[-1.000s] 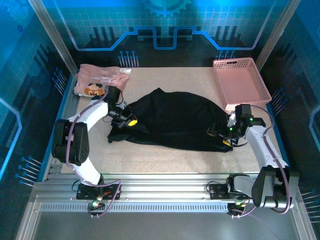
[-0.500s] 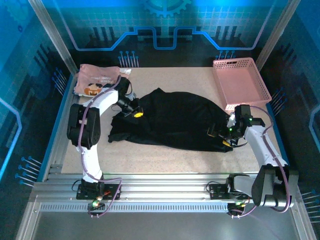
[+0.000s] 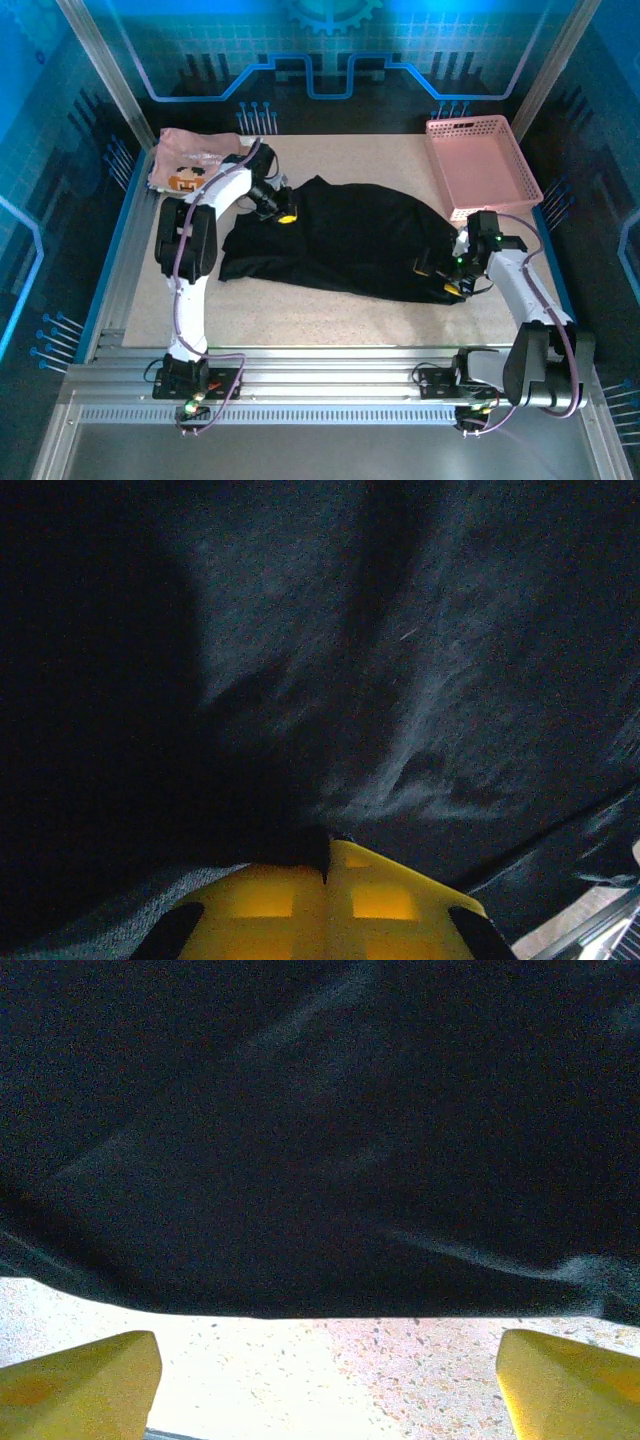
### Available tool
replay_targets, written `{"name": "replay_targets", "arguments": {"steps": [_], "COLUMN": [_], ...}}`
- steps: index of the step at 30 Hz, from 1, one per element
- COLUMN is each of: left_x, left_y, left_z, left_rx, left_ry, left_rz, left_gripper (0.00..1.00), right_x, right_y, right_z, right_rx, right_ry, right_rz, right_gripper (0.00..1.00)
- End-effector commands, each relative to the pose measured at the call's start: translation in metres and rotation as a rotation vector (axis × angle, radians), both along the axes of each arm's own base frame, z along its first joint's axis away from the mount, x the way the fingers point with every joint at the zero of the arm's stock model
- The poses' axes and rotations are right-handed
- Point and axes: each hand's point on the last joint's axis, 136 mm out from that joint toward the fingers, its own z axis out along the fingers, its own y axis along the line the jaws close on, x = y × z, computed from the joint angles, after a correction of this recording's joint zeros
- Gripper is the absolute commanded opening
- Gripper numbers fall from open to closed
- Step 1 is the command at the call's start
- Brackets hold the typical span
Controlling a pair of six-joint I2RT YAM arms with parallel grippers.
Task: Fold and stack the t-shirts
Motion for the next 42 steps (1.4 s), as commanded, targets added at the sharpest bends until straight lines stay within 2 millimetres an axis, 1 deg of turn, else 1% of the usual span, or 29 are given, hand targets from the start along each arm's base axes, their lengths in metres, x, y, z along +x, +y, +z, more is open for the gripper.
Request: {"name": "replay_targets", "arguments": {"steps": [1,4,6,7,8,9,10,11,13,14,16,17,18,20,21,23,24,25,26,27,29,30,31,33,35,36,37,40,42], "left_x": [0.002,0.007,0.01,0.011,0.013,0.013,0.014,0.016,0.015,0.011,-0.003,-0.013,-0.025,-0.049,-0.062,-0.083,-0.09,-0.094,-0.094,-0.091,-0.082,-0.075,-0.071,-0.072,-0.082,-0.09,-0.099,-0.127,-0.134], "left_y": [-0.008,-0.012,-0.007,-0.002,0.002,0.005,0.008,0.011,0.016,0.022,0.036,0.043,0.051,0.062,0.067,0.076,0.082,0.085,0.087,0.089,0.089,0.087,0.086,0.091,0.098,0.105,0.114,0.143,0.156], "left_z": [-0.01,-0.017,-0.024,-0.028,-0.029,-0.026,-0.017,-0.003,0.031,0.045,0.074,0.081,0.087,0.086,0.08,0.06,0.049,0.039,0.033,0.027,0.018,0.017,0.011,-0.005,-0.024,-0.035,-0.047,-0.074,-0.073], "left_rx": [0.017,0.029,0.056,0.077,0.085,0.087,0.085,0.076,0.052,0.038,0.009,-0.002,-0.012,-0.017,-0.012,-0.02,-0.029,-0.054,-0.072,-0.077,-0.087,-0.105,-0.109,-0.083,-0.044,-0.014,0.018,0.087,0.107], "left_ry": [0.005,-0.002,0.001,0.006,0.009,0.005,-0.015,-0.054,-0.123,-0.139,-0.168,-0.166,-0.16,-0.134,-0.109,-0.052,-0.026,-0.009,-0.006,-0.014,-0.02,-0.028,-0.021,0.021,0.07,0.098,0.125,0.196,0.187], "left_rz": [-0.061,-0.082,-0.075,-0.063,-0.047,-0.032,-0.009,0.014,0.062,0.095,0.165,0.2,0.233,0.267,0.284,0.321,0.355,0.385,0.405,0.421,0.423,0.424,0.43,0.456,0.481,0.504,0.534,0.619,0.642], "left_gripper": [0.0,0.0,0.03,0.13,0.28,0.39,0.49,0.56,0.67,0.71,0.75,0.76,0.76,0.75,0.73,0.65,0.56,0.46,0.4,0.36,0.3,0.28,0.27,0.23,0.2,0.19,0.19,0.17,0.16], "right_x": [-0.001,-0.001,-0.001,-0.001,-0.001,-0.001,-0.002,-0.004,-0.008,-0.01,-0.015,-0.016,-0.018,-0.019,-0.017,-0.015,-0.014,-0.013,-0.011,-0.008,-0.001,0.001,0.004,0.005,0.002,-0.001,-0.005,-0.015,-0.021], "right_y": [0.006,0.005,0.005,0.005,0.005,0.005,0.004,0.002,0.0,-0.002,-0.003,-0.003,-0.003,-0.002,0.0,0.0,-0.001,-0.003,-0.006,-0.007,-0.009,-0.013,-0.017,-0.025,-0.032,-0.037,-0.043,-0.053,-0.055], "right_z": [-0.006,-0.008,-0.009,-0.009,-0.008,-0.008,-0.007,-0.007,-0.007,-0.006,-0.005,-0.003,-0.003,-0.002,-0.002,-0.005,-0.008,-0.012,-0.015,-0.017,-0.022,-0.024,-0.028,-0.036,-0.046,-0.051,-0.056,-0.068,-0.074], "right_rx": [0.009,0.005,0.004,0.004,0.002,-0.001,-0.009,-0.017,-0.033,-0.043,-0.051,-0.048,-0.048,-0.046,-0.039,-0.053,-0.065,-0.08,-0.094,-0.1,-0.115,-0.132,-0.153,-0.197,-0.239,-0.269,-0.3,-0.343,-0.359], "right_ry": [0.009,0.017,0.02,0.02,0.019,0.021,0.022,0.026,0.037,0.045,0.062,0.06,0.066,0.071,0.067,0.071,0.073,0.081,0.092,0.094,0.085,0.086,0.09,0.124,0.174,0.204,0.238,0.311,0.353], "right_rz": [0.023,0.021,0.02,0.02,0.019,0.018,0.018,0.017,0.014,0.01,0.001,-0.003,-0.014,-0.041,-0.048,-0.066,-0.075,-0.093,-0.113,-0.126,-0.14,-0.155,-0.168,-0.192,-0.214,-0.232,-0.253,-0.288,-0.29], "right_gripper": [0.88,0.88,0.88,0.88,0.88,0.88,0.88,0.88,0.88,0.88,0.88,0.88,0.88,0.88,0.87,0.87,0.86,0.84,0.82,0.8,0.75,0.73,0.69,0.62,0.56,0.55,0.54,0.53,0.48]}}
